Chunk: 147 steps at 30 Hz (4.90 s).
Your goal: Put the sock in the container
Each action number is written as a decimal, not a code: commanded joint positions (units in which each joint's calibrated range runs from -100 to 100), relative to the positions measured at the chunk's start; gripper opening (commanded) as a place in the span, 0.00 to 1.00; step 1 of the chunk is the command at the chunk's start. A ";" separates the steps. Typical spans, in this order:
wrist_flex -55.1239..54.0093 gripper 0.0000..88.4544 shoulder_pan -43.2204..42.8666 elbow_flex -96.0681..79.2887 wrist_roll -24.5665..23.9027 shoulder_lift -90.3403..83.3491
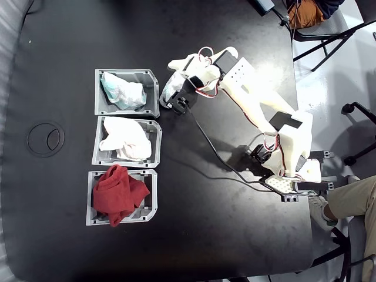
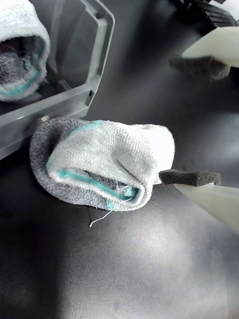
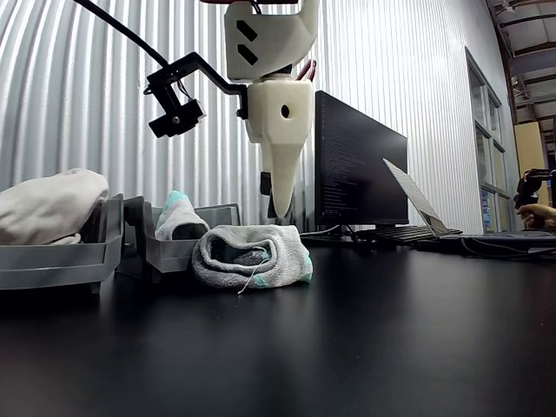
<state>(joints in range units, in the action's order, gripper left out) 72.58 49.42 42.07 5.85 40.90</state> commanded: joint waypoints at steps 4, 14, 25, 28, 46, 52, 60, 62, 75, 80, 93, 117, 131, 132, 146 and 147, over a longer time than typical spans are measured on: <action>0.94 0.41 -0.74 2.92 0.18 1.97; 0.86 0.41 -0.82 3.01 0.18 3.14; -0.17 0.41 -1.68 4.37 0.24 5.90; 0.01 0.40 -2.00 6.26 0.24 7.83; 0.43 0.15 -2.07 11.67 -0.10 13.01; 0.43 0.06 -2.23 11.67 0.24 12.85; 0.35 0.05 -2.15 11.67 0.30 12.76; 0.43 0.05 -1.92 11.76 0.30 12.26; 6.84 0.02 -3.81 11.58 -0.28 3.65; 7.18 0.02 -5.22 11.76 -0.28 -0.37; 0.35 0.02 -5.22 31.51 -0.28 -4.63; -25.44 0.02 -15.61 32.14 -0.28 15.61; -25.53 0.02 -18.13 32.14 -0.33 20.04; -25.61 0.02 -18.13 32.14 -0.33 20.29; -25.61 0.03 -17.74 32.14 -0.33 24.64; -25.61 0.03 -17.66 32.14 -0.33 24.64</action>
<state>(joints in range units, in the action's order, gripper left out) 47.69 31.53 72.34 5.80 65.84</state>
